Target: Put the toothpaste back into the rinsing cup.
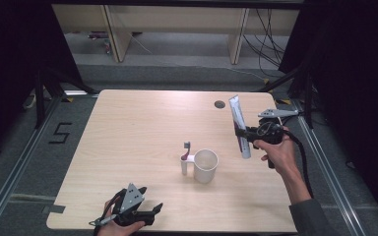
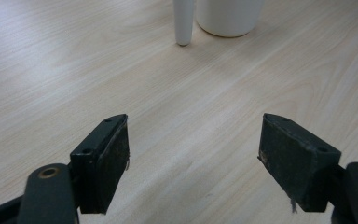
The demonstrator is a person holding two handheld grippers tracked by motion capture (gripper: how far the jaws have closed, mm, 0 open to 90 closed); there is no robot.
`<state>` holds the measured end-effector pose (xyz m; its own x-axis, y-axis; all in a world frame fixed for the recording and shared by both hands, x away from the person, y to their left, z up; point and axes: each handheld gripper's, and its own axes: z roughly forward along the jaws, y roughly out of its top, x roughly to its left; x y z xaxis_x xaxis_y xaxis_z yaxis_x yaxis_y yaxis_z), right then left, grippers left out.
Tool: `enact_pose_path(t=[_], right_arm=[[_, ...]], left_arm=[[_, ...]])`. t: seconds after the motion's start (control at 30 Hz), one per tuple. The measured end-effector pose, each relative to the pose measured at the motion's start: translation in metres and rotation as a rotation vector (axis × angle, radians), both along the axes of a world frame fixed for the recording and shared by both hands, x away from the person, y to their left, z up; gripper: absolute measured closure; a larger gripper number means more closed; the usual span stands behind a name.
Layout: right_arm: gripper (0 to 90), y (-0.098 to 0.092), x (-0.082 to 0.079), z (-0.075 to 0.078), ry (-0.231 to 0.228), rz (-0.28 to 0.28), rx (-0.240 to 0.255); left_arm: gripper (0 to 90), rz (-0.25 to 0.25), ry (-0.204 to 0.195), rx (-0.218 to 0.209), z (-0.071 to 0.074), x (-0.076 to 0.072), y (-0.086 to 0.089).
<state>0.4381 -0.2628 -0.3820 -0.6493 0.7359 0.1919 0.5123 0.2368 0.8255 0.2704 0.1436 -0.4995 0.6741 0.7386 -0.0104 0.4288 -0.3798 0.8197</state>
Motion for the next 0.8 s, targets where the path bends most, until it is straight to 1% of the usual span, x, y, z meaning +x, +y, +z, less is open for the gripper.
enact_pose_path(t=[0.03, 0.07, 0.1, 0.13, 0.17, 0.2, 0.23, 0.27, 0.3, 0.33, 0.37, 0.4, 0.43, 0.47, 0.5, 0.53, 0.57, 0.6, 0.67, 0.7, 0.73, 0.77, 0.8], right_arm=[[76.9, 0.004, -0.002, 0.0, -0.003, -0.004, 0.02], [76.9, 0.006, -0.003, 0.002, -0.011, 0.015, 0.009], [76.9, 0.01, -0.005, 0.003, -0.017, 0.01, 0.033], [76.9, 0.01, -0.005, 0.003, -0.038, 0.026, 0.024], [76.9, 0.013, -0.006, 0.003, -0.026, 0.04, 0.06], [76.9, 0.016, -0.008, 0.004, -0.014, 0.035, 0.072], [76.9, 0.018, -0.007, 0.004, -0.036, 0.054, 0.068], [76.9, 0.022, -0.01, 0.006, -0.009, 0.043, 0.079], [76.9, 0.022, -0.008, 0.005, -0.056, 0.053, 0.054], [76.9, 0.025, -0.009, 0.005, -0.033, 0.062, 0.08], [76.9, 0.026, -0.009, 0.004, -0.039, 0.065, 0.076], [76.9, 0.028, -0.01, 0.004, -0.034, 0.07, 0.088], [76.9, 0.03, -0.011, 0.004, -0.021, 0.067, 0.091], [76.9, 0.032, -0.012, 0.003, -0.029, 0.065, 0.098], [76.9, 0.033, -0.012, 0.004, -0.025, 0.073, 0.088], [76.9, 0.034, -0.012, 0.004, -0.029, 0.077, 0.087], [76.9, 0.037, -0.013, 0.003, -0.03, 0.085, 0.09], [76.9, 0.039, -0.014, 0.004, -0.021, 0.083, 0.089], [76.9, 0.041, -0.013, 0.004, -0.047, 0.093, 0.101], [76.9, 0.042, -0.013, 0.004, -0.04, 0.096, 0.099], [76.9, 0.045, -0.014, 0.004, -0.042, 0.095, 0.107], [76.9, 0.046, -0.014, 0.005, -0.043, 0.103, 0.108], [76.9, 0.047, -0.014, 0.005, -0.065, 0.103, 0.106]], left_arm=[[24.0, 0.001, -0.001, 0.004, 0.0, 0.0, 0.0], [24.0, 0.0, -0.003, 0.001, 0.0, 0.0, 0.0], [23.9, 0.01, 0.0, -0.032, -0.001, 0.0, -0.002], [23.8, 0.012, 0.0, -0.031, -0.001, 0.0, -0.002], [23.6, 0.004, 0.001, -0.017, -0.001, 0.0, -0.001], [23.4, 0.004, 0.001, -0.017, 0.0, 0.0, -0.001], [23.3, 0.006, -0.002, -0.016, 0.0, 0.0, -0.001], [23.1, 0.009, 0.001, -0.016, 0.0, 0.0, -0.001], [22.8, 0.005, 0.001, -0.011, 0.0, 0.0, -0.001], [22.6, 0.01, 0.001, -0.016, 0.0, 0.0, -0.001], [22.3, 0.009, -0.001, -0.015, 0.0, 0.0, -0.001], [22.0, 0.011, -0.002, -0.017, 0.0, 0.0, -0.001], [21.8, 0.019, 0.0, -0.023, -0.001, 0.0, -0.002], [21.6, 0.017, 0.001, -0.027, -0.001, 0.0, -0.002], [21.4, 0.007, 0.0, 0.01, 0.0, 0.001, 0.0], [21.1, 0.003, 0.003, -0.002, 0.0, 0.0, 0.0], [21.0, 0.008, 0.0, 0.007, 0.0, 0.001, 0.0], [20.9, 0.022, -0.003, -0.032, -0.002, 0.001, -0.002], [20.7, 0.012, 0.001, -0.021, -0.001, 0.001, -0.002], [20.6, 0.003, 0.001, -0.007, -0.001, 0.001, -0.001], [20.6, 0.004, 0.001, -0.008, -0.001, 0.001, -0.001], [20.6, 0.013, -0.002, -0.021, -0.001, 0.001, -0.002], [20.5, 0.01, -0.002, -0.026, -0.002, 0.001, -0.002]])
